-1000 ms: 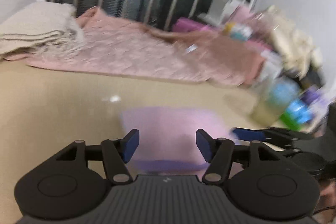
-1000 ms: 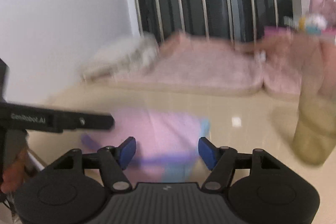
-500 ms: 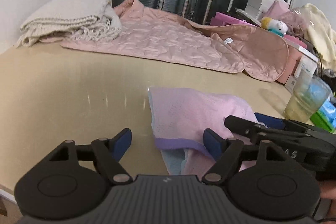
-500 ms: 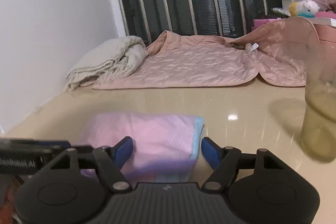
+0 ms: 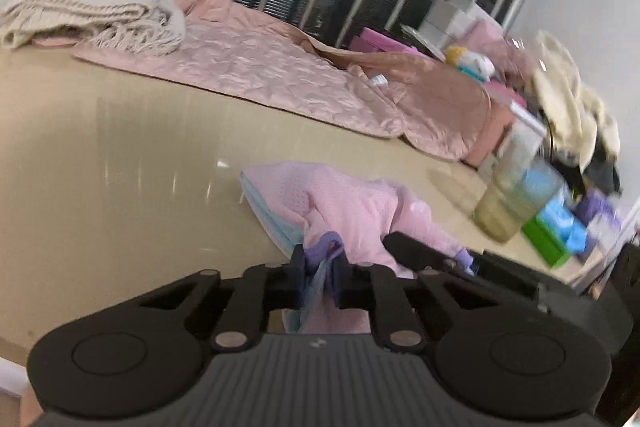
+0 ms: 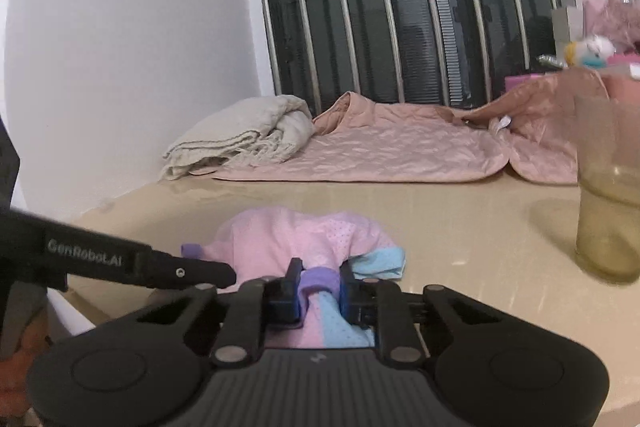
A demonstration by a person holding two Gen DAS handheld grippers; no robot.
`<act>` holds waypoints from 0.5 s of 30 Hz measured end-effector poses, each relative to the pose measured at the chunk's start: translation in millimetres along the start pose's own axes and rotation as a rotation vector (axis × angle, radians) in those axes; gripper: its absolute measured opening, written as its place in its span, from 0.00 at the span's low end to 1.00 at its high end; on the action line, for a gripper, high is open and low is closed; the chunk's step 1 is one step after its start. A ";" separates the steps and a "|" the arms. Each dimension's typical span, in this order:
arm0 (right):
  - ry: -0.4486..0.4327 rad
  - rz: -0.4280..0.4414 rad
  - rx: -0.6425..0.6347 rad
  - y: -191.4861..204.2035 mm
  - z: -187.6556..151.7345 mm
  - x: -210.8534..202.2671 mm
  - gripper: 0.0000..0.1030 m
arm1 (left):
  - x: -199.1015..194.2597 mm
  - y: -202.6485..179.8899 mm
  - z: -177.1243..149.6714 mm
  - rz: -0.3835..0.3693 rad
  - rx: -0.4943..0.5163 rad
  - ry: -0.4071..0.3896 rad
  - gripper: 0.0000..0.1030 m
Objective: Fold clothes
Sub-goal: 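Grasp the folded stack with the right gripper and place it on the pink blanket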
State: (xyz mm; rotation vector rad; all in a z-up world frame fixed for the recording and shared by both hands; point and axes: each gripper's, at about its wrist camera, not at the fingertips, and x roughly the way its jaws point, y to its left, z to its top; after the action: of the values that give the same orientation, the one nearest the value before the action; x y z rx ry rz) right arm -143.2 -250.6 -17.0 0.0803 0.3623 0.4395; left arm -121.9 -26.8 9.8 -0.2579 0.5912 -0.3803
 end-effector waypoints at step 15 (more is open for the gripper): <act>-0.183 -0.071 -0.106 -10.2 180.0 44.3 0.12 | 21.0 -24.4 174.8 -0.105 0.135 -0.257 0.08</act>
State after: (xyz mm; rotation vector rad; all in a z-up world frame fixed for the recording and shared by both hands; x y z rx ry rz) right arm -37.0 -240.6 135.0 0.0045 0.1611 0.3771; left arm -10.4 -35.3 148.1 -0.2046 0.2989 -0.4777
